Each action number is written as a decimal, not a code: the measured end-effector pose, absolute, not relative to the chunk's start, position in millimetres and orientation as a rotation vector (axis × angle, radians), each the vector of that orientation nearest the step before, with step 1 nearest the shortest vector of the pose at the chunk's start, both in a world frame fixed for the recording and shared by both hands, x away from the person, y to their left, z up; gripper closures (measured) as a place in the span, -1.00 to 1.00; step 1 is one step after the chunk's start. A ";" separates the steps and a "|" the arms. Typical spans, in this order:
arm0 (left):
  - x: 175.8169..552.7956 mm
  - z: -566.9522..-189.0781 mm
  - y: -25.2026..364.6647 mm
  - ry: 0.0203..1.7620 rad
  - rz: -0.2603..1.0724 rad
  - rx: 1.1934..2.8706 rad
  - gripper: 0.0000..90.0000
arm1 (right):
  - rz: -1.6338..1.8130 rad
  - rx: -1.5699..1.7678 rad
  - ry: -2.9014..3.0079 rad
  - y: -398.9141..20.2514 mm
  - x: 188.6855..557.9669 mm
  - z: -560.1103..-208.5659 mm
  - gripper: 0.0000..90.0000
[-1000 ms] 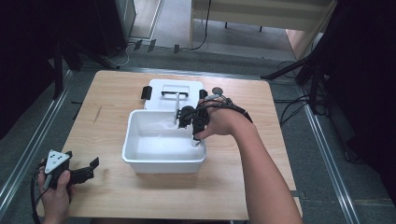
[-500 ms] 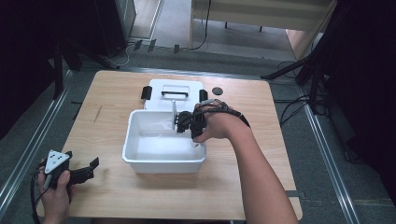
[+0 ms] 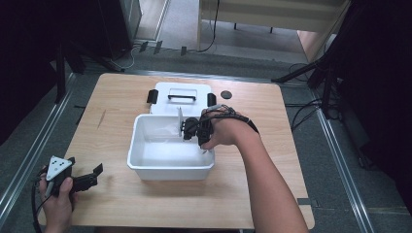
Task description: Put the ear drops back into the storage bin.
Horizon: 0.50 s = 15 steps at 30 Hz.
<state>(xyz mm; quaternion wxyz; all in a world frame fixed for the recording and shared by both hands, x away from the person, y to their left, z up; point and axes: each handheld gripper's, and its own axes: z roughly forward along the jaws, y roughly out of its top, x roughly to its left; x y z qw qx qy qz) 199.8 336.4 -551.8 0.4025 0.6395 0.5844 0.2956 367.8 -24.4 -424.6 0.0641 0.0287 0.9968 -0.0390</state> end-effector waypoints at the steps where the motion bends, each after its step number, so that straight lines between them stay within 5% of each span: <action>1: 199.9 -551.8 336.3 1.477 0.747 1.616 -1.00 | -0.117 0.089 3.011 -24.4 367.8 -424.8 0.60; 15: 199.9 -551.8 336.7 1.477 0.745 1.617 -1.00 | -0.133 0.079 3.020 -23.1 368.7 -432.7 0.60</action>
